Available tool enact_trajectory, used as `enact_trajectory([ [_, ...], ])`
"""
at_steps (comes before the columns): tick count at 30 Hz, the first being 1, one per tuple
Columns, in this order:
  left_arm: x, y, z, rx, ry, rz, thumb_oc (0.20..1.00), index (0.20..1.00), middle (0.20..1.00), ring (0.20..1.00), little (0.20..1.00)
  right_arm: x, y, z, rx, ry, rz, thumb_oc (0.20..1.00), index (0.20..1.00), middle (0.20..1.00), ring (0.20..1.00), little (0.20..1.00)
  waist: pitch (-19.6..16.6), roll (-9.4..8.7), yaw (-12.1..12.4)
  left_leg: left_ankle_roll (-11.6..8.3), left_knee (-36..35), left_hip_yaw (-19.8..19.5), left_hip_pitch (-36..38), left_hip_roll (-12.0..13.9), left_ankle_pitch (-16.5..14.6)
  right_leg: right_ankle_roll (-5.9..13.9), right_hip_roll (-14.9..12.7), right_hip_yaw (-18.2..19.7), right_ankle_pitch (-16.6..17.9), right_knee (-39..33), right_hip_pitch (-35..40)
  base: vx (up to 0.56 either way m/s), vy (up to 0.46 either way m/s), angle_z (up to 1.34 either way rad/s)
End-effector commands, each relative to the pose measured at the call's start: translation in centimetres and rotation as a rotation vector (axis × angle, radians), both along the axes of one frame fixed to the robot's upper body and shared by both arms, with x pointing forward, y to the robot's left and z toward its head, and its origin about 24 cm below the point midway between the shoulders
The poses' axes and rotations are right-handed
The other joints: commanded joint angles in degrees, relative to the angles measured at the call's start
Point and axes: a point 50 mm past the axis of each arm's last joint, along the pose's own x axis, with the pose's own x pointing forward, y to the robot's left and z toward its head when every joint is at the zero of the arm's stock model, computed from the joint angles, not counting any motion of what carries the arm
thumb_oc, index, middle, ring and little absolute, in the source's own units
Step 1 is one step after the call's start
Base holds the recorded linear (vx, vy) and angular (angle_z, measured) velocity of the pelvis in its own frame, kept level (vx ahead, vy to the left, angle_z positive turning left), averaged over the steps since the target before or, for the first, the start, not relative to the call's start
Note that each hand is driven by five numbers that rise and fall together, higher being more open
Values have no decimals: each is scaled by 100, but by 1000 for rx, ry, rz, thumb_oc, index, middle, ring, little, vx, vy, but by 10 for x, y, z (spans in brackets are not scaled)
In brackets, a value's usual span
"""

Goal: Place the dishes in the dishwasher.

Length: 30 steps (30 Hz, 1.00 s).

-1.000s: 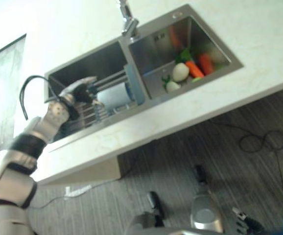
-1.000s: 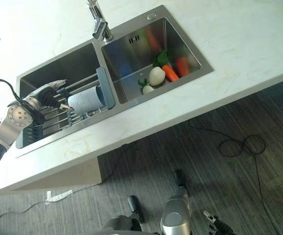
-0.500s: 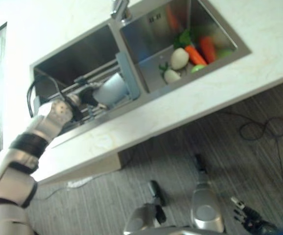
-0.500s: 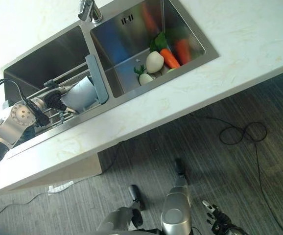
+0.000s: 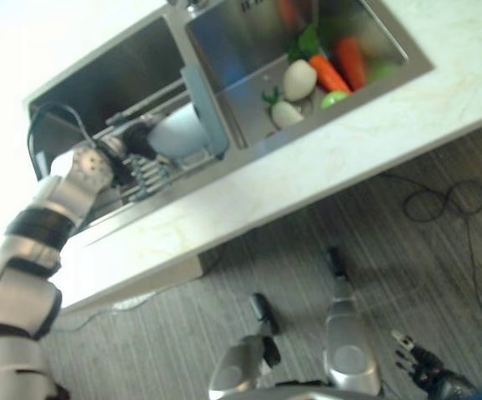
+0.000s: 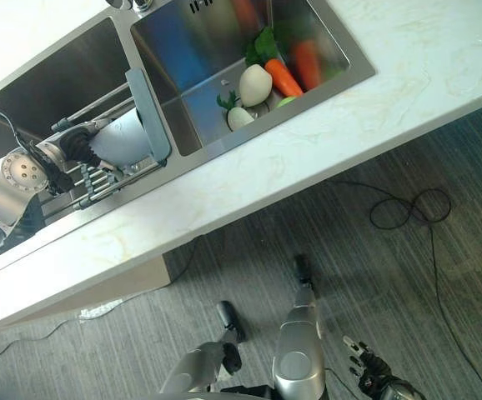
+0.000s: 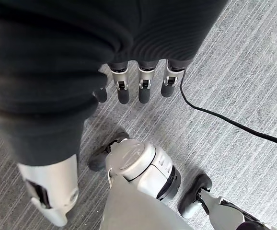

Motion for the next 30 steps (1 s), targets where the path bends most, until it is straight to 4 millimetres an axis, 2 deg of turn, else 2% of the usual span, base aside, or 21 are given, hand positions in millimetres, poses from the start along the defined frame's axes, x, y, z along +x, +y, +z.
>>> enact_trajectory([
  [1,3,14,20,18,-51,76,1000,1000,1000,1000,1000,5,5,0,14,-17,6,1000,1000,1000,1000,1000,-50,-162,-326,57,47,-360,-66,56,-176,179,-159,44,-331,88,48,0,0,0],
  [5,7,8,23,37,-29,73,1000,1000,1000,1000,1000,14,7,2,19,-38,3,1000,1000,1000,1000,1000,19,-167,-347,66,47,-393,-115,29,-185,179,-158,92,-315,112,-33,0,-17,0],
  [11,11,8,15,63,21,88,1000,1000,1000,1000,1000,22,7,6,17,-66,-7,1000,1000,1000,1000,1000,117,-169,-401,91,47,-423,-132,-4,-206,182,-143,137,-330,159,-93,7,3,-3],
  [12,11,9,13,72,36,87,489,489,489,489,489,22,6,6,15,-67,-5,1000,1000,1000,1000,1000,107,-175,-390,84,47,-415,-158,3,-191,171,-127,152,-317,167,-132,3,0,-7],
  [13,11,8,13,93,46,85,200,200,200,200,200,22,5,6,12,-69,-1,1000,1000,1000,1000,1000,113,-175,-397,86,47,-409,-159,8,-189,167,-121,157,-321,180,-145,13,9,-4],
  [19,11,0,16,181,58,18,200,200,200,200,200,22,4,7,5,-77,2,1000,1000,1000,1000,1000,104,-195,-386,77,47,-402,-150,33,-187,157,-108,120,-325,173,-117,3,2,-1],
  [25,9,8,26,267,14,57,200,200,200,200,200,22,6,6,0,-73,16,1000,1000,1000,1000,1000,80,-224,-295,72,47,-490,-189,43,-187,146,-113,12,-310,124,-69,-14,1,2],
  [30,5,23,28,291,-74,138,200,200,200,200,200,24,13,4,4,-71,30,1000,1000,1000,1000,1000,16,-283,-183,66,47,-547,-209,67,-173,136,-109,-113,-316,117,-27,-25,3,9],
])
